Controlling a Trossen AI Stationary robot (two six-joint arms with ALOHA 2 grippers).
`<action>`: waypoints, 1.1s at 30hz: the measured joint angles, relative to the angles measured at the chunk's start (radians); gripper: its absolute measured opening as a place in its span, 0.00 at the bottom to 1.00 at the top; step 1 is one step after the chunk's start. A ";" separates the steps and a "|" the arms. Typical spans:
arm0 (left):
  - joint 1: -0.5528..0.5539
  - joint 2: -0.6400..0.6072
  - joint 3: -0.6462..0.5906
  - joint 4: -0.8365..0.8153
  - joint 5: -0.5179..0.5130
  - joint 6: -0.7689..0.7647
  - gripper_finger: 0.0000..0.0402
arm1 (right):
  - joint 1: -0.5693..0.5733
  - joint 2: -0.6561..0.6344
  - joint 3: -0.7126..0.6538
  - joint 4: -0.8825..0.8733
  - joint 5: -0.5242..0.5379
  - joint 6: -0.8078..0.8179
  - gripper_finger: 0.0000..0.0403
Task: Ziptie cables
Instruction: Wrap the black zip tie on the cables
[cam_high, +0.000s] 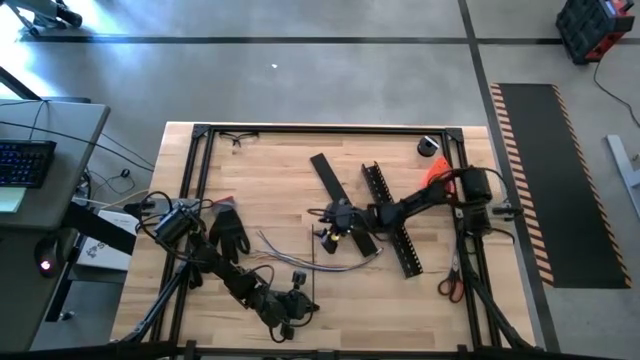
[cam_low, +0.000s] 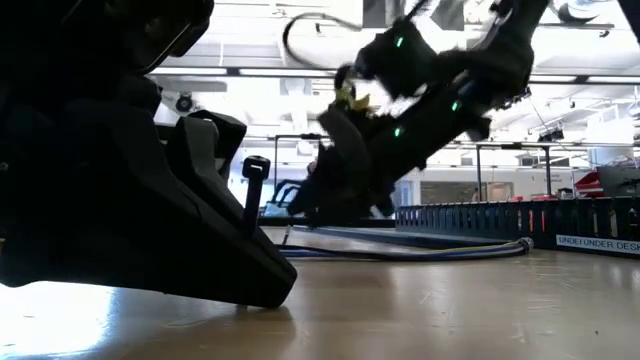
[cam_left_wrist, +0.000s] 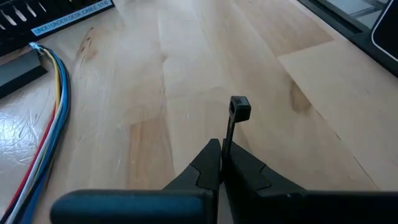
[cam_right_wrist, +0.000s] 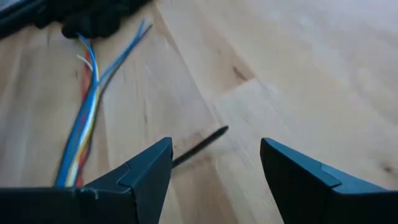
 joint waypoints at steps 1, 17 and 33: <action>0.000 0.000 0.000 0.000 0.000 0.000 0.00 | -0.013 0.014 0.000 0.009 -0.033 -0.002 0.57; 0.001 0.000 0.000 -0.002 0.002 0.007 0.00 | -0.007 0.075 0.002 0.141 -0.251 -0.133 0.48; 0.002 0.000 0.001 -0.002 0.004 0.008 0.00 | 0.039 0.071 -0.002 0.186 -0.252 -0.231 0.30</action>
